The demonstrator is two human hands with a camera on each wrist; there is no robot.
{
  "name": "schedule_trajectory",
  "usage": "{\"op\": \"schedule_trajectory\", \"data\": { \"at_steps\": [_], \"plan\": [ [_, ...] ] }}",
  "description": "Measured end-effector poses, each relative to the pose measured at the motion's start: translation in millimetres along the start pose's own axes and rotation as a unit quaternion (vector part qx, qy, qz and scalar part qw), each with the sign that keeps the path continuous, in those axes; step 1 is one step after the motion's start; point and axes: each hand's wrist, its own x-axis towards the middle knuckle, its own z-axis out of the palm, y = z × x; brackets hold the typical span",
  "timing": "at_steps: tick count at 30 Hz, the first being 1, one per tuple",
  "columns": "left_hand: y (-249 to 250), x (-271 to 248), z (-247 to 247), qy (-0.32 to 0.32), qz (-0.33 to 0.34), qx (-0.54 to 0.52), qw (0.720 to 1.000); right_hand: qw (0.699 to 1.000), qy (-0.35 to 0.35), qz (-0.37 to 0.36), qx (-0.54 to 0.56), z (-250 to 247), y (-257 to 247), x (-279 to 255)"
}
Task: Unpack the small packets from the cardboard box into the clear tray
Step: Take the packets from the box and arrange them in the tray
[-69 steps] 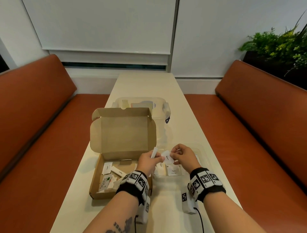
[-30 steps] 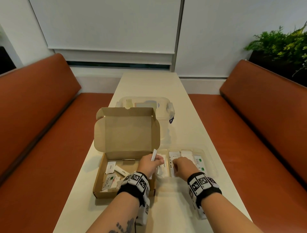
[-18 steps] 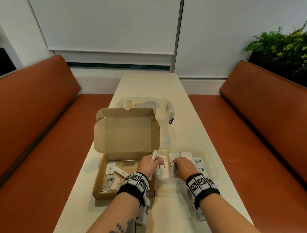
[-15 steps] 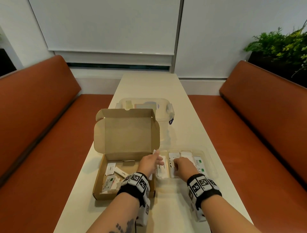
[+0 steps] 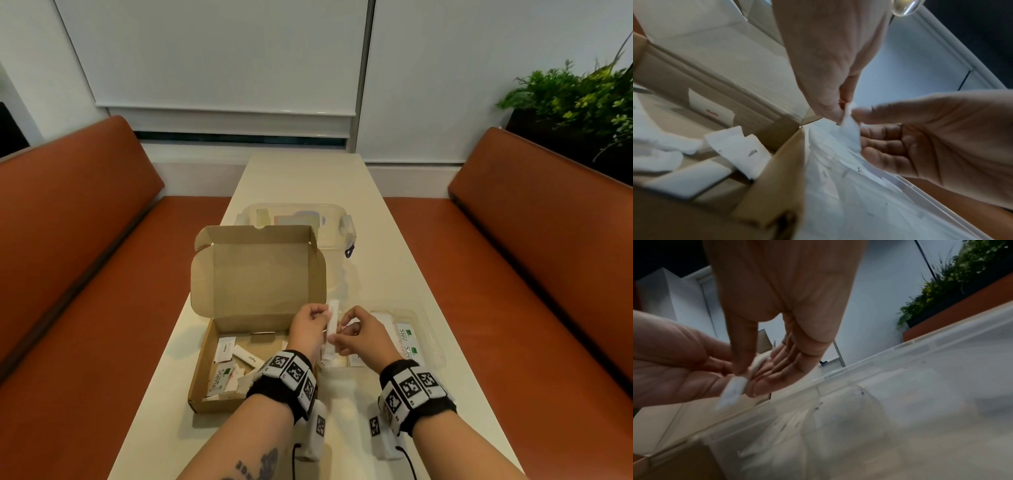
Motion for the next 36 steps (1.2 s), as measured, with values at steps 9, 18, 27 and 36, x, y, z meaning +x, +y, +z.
{"op": "schedule_trajectory", "data": {
  "at_steps": [9, 18, 27, 36],
  "plan": [
    [-3.3, 1.0, -1.1, 0.006, 0.014, -0.021, 1.000, 0.999, -0.017, 0.026, 0.043, 0.0, 0.1, 0.9],
    [3.0, 0.7, 5.1, -0.014, 0.025, -0.004, 1.000, 0.986, -0.034, 0.052, 0.158, -4.1, -2.0, 2.8],
    [-0.2, 3.4, 12.7, -0.006, 0.053, 0.035, 0.998, 1.000, 0.020, -0.003, 0.010, -2.9, -8.0, 5.2],
    [9.0, 3.5, 11.0, 0.011, 0.099, 0.156, 0.983, 0.986, 0.067, -0.069, -0.139, -2.6, -4.0, 5.8]
  ]
}}
